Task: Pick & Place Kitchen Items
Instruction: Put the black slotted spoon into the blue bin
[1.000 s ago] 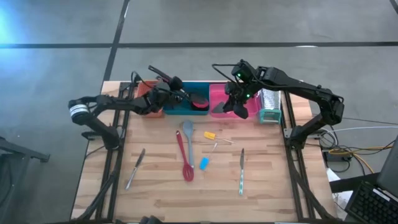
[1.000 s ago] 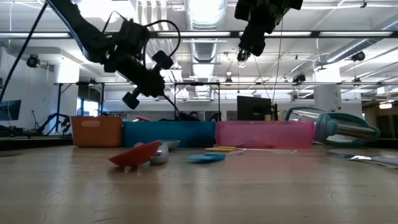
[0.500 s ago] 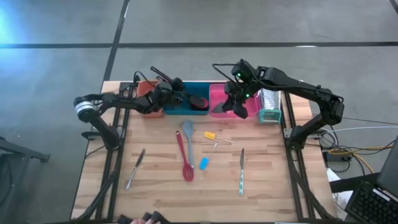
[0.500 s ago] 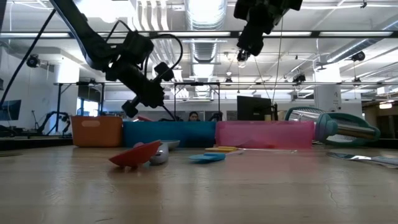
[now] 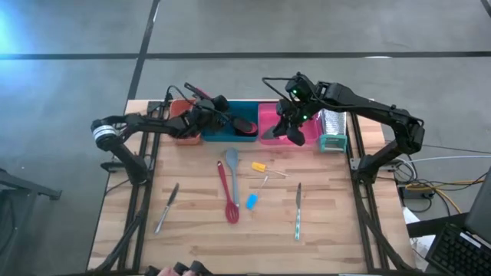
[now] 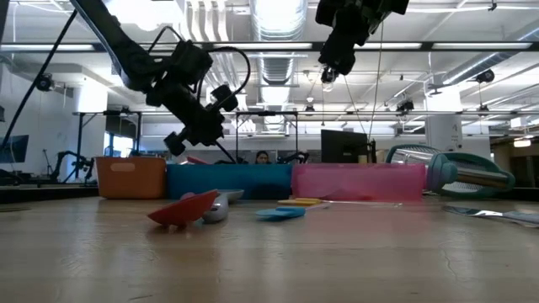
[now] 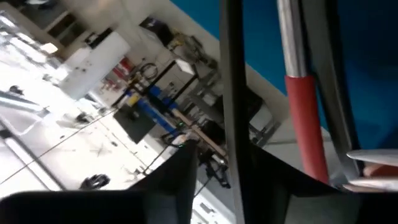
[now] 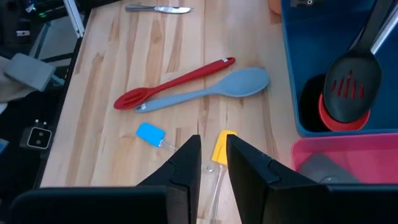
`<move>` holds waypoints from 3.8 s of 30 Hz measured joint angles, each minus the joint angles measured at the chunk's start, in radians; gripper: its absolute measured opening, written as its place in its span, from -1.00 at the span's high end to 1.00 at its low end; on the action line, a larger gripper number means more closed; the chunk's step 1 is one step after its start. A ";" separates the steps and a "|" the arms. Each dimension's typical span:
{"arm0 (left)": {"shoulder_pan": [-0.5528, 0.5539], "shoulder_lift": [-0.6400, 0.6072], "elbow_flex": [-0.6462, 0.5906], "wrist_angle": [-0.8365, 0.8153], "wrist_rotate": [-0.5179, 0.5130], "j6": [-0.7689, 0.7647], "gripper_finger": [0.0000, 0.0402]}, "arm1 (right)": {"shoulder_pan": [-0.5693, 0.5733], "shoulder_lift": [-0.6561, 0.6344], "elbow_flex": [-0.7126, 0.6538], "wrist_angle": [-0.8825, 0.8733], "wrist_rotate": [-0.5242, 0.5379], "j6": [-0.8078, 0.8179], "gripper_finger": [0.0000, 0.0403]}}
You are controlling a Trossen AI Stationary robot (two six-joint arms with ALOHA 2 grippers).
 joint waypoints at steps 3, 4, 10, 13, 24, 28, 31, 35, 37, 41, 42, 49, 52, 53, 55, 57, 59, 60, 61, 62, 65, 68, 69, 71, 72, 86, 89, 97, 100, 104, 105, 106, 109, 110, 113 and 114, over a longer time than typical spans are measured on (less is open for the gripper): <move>-0.011 -0.015 0.059 -0.175 -0.032 -0.058 0.26 | 0.000 0.000 0.000 -0.001 0.000 0.008 0.68; -0.017 -0.020 0.081 -0.248 -0.053 -0.075 0.24 | 0.000 0.000 0.000 0.000 0.000 0.011 0.68; -0.052 -0.034 0.186 -0.585 -0.100 -0.225 0.21 | 0.000 0.000 0.000 0.000 -0.001 0.007 0.66; -0.058 -0.035 0.227 -0.649 -0.098 -0.286 0.21 | 0.000 0.000 0.000 0.000 -0.001 0.011 0.63; -0.030 -0.018 0.394 -0.983 0.125 -0.595 0.22 | 0.000 0.000 0.000 0.001 -0.003 0.014 0.59; 0.002 0.008 0.435 -1.005 0.146 -0.655 0.24 | 0.000 0.000 0.000 0.001 -0.003 0.015 0.63; 0.014 0.010 0.481 -1.064 0.158 -0.725 0.25 | 0.000 0.000 0.000 0.001 -0.003 0.015 0.65; 0.015 0.004 0.617 -1.248 0.266 -0.916 0.26 | 0.000 0.000 0.000 0.001 -0.003 0.007 0.66; 0.015 0.002 0.708 -1.373 0.375 -1.027 0.26 | 0.000 0.000 0.000 0.002 -0.003 0.007 0.66; -0.002 0.000 0.849 -1.586 0.469 -1.249 0.30 | 0.000 0.000 0.000 0.001 -0.003 0.020 0.62; -0.010 0.000 0.872 -1.632 0.465 -1.317 0.31 | 0.000 0.000 0.000 0.001 -0.003 0.020 0.61; -0.069 -0.015 0.883 -1.783 0.473 -1.610 0.42 | 0.001 0.000 0.000 0.001 -0.002 0.023 0.57; -0.088 -0.015 0.856 -1.803 0.479 -1.742 0.46 | 0.001 0.000 0.000 0.001 -0.002 0.035 0.58; -0.093 -0.015 0.844 -1.829 0.480 -1.777 0.47 | 0.001 0.000 0.000 0.001 -0.002 0.038 0.59; -0.104 -0.020 0.807 -1.864 0.478 -1.778 0.49 | 0.001 0.000 0.000 0.001 -0.002 0.038 0.61; -0.110 -0.034 0.743 -1.879 0.464 -1.727 0.51 | 0.001 0.000 0.000 0.001 -0.002 0.038 0.63; -0.111 -0.049 0.670 -1.855 0.436 -1.678 0.53 | 0.001 0.000 0.000 0.001 -0.002 0.039 0.65; -0.111 -0.055 0.631 -1.834 0.411 -1.653 0.54 | 0.001 0.000 0.000 0.001 -0.002 0.038 0.66; -0.110 -0.062 0.592 -1.807 0.389 -1.631 0.56 | 0.001 0.000 0.000 0.001 -0.002 0.038 0.67; -0.109 -0.067 0.554 -1.774 0.364 -1.603 0.58 | 0.001 0.000 0.000 0.002 -0.002 0.038 0.68; -0.109 -0.085 0.448 -1.645 0.276 -1.519 0.64 | 0.001 0.001 0.000 0.006 -0.002 0.041 0.69; -0.103 -0.087 0.373 -1.530 0.225 -1.462 0.70 | 0.001 0.000 0.000 0.007 -0.002 0.040 0.67; -0.099 -0.087 0.355 -1.498 0.201 -1.450 0.72 | 0.001 0.001 0.000 0.007 -0.002 0.041 0.66; -0.089 -0.087 0.329 -1.439 0.155 -1.436 0.76 | 0.001 0.001 0.000 0.011 -0.002 0.040 0.65; -0.080 -0.086 0.322 -1.422 0.148 -1.425 0.78 | 0.001 0.001 0.000 0.013 -0.002 0.040 0.64; 0.068 -0.083 0.313 -1.323 0.271 -1.352 0.96 | 0.001 0.002 0.000 0.036 -0.002 0.038 0.63; 0.088 -0.082 0.313 -1.317 0.290 -1.326 0.97 | 0.001 0.002 0.000 0.036 -0.002 0.037 0.66; 0.103 -0.066 0.311 -1.296 0.327 -1.280 0.98 | 0.001 0.002 0.000 0.040 -0.002 0.037 0.68; 0.105 -0.032 0.307 -1.274 0.261 -1.259 0.98 | 0.001 0.002 0.000 0.045 -0.002 0.038 0.65; 0.107 0.015 0.307 -1.223 0.141 -1.226 0.98 | 0.001 0.002 0.000 0.053 -0.002 0.037 0.61; 0.107 0.023 0.307 -1.209 0.115 -1.217 0.98 | 0.001 0.002 0.000 0.053 -0.002 0.037 0.60; 0.107 0.026 0.307 -1.195 0.100 -1.208 0.98 | 0.001 0.002 0.000 0.053 -0.002 0.037 0.60; 0.108 0.029 0.307 -1.157 0.096 -1.183 0.98 | 0.001 0.002 0.000 0.053 -0.002 0.037 0.58; 0.109 0.029 0.307 -1.145 0.096 -1.176 0.98 | 0.001 0.002 0.000 0.053 -0.002 0.037 0.57; 0.115 0.029 0.307 -1.125 0.096 -1.157 0.97 | 0.001 0.002 0.000 0.053 -0.002 0.038 0.57; 0.118 0.029 0.307 -1.121 0.096 -1.153 0.97 | 0.001 0.002 0.000 0.053 -0.002 0.038 0.57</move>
